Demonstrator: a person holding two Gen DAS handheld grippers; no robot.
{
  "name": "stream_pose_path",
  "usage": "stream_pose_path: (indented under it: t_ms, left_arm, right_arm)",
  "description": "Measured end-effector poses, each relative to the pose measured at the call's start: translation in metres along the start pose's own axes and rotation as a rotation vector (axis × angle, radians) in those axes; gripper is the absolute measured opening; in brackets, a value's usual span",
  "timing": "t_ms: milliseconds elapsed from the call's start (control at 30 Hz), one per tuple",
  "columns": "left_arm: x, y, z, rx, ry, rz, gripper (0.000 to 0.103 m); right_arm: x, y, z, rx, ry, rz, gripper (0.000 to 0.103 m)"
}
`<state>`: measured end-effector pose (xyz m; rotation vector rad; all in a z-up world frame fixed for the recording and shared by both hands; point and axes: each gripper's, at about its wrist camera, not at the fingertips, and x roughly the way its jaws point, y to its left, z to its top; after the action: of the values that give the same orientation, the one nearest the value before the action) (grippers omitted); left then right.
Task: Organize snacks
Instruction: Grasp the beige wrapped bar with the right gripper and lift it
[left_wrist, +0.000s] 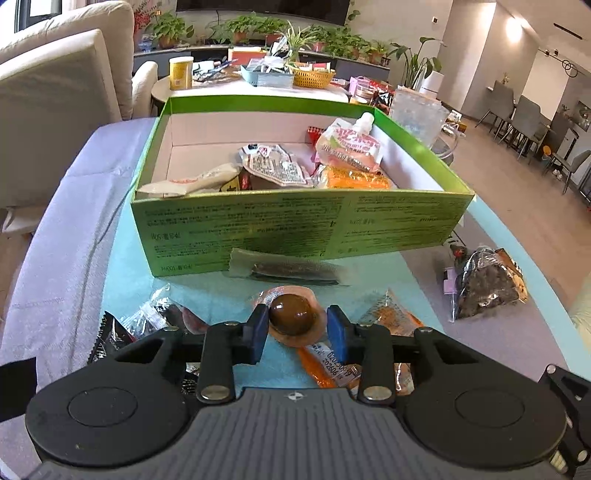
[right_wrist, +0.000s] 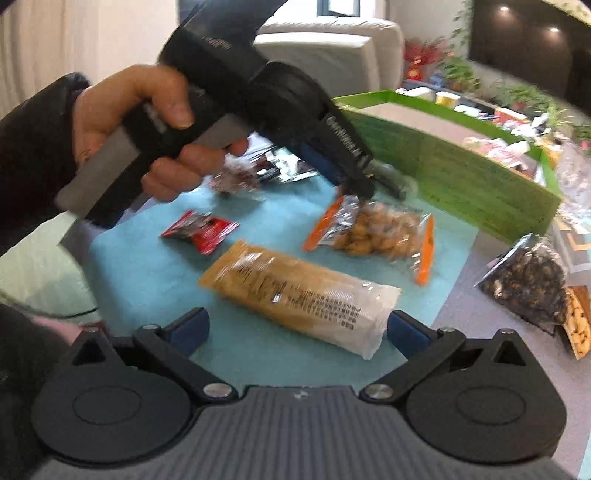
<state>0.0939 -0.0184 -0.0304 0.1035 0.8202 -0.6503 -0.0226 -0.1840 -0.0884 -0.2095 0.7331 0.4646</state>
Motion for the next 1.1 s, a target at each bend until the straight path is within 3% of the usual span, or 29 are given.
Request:
stream_pose_path:
  t_ms: [133,367,600,833,1100]
  left_arm:
    - [-0.011,0.0,0.001,-0.011,-0.033,0.002,0.032]
    - [-0.031,0.001,0.0,-0.011,-0.077,0.011,0.032]
    - [-0.037,0.005,0.0,-0.034,-0.096,0.022,0.032]
    - [-0.04,0.011,-0.002,-0.049,-0.099,0.035,0.032]
    - [-0.044,0.015,-0.003,-0.057,-0.108,0.036,0.032]
  right_arm:
    - [-0.004,-0.005,0.004,-0.034,-0.018,-0.032,0.082]
    - [0.016,-0.007,0.016,0.147,0.011,-0.034,0.082]
    - [0.021,0.006,0.021,0.18,-0.023,-0.035,0.081]
    - [0.029,0.014,0.026,0.134,-0.022,-0.065,0.081]
    - [0.016,-0.003,0.023,0.036,0.056,-0.003,0.081]
